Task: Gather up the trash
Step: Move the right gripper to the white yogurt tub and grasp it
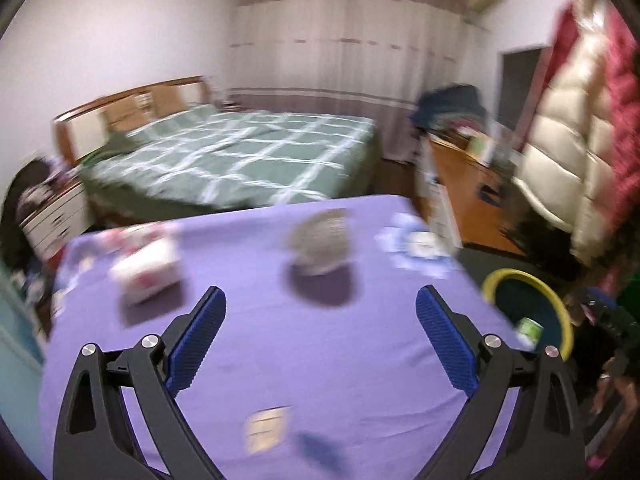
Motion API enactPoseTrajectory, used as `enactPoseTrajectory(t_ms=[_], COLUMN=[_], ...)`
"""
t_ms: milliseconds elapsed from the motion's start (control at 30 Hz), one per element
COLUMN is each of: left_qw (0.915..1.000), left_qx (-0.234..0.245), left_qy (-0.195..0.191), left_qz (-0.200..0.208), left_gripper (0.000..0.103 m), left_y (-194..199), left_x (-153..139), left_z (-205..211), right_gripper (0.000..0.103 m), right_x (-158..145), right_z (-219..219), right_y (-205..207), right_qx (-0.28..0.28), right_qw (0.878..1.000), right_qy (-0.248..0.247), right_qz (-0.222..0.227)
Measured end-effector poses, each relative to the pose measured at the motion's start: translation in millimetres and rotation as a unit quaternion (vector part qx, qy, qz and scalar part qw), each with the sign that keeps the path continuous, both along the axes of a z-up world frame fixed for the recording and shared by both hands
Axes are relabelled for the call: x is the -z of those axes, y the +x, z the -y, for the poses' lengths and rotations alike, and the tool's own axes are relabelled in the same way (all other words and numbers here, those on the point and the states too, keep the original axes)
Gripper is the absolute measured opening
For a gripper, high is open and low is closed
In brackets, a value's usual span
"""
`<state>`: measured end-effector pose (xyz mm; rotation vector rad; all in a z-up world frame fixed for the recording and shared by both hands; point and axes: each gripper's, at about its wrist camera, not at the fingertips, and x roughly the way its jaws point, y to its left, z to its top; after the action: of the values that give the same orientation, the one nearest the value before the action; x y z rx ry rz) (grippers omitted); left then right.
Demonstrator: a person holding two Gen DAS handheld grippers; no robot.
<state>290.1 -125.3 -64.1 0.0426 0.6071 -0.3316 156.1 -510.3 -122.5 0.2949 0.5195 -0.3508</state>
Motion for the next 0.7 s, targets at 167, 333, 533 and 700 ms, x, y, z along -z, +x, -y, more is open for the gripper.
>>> enactPoseTrajectory(t_ms=[167,333,533,700], left_qw=[0.9951,0.9855,0.9812,0.9795], left_qx=[-0.099,-0.17,-0.187,-0.191], left_qy=[-0.007,-0.006,-0.006,-0.02], left_qz=[0.0,-0.005,-0.046,-0.061], left_gripper=[0.095,0.095,0.095,0.095], left_y=[10,18,29,33], left_x=[18,44,80,87], left_z=[-102,-169,-189,-190], right_gripper=[0.066,0.066,0.066,0.077], right_x=[-13,-24,-22,-12], right_z=[-47,-93,-145,-177], right_y=[39,87,144,187], right_qx=[-0.065,-0.139,-0.203,-0.243], right_qw=[0.998,0.99,0.979,0.969], right_qy=[-0.014,-0.003,-0.02,-0.033], right_qz=[-0.001,-0.006,-0.028,-0.036])
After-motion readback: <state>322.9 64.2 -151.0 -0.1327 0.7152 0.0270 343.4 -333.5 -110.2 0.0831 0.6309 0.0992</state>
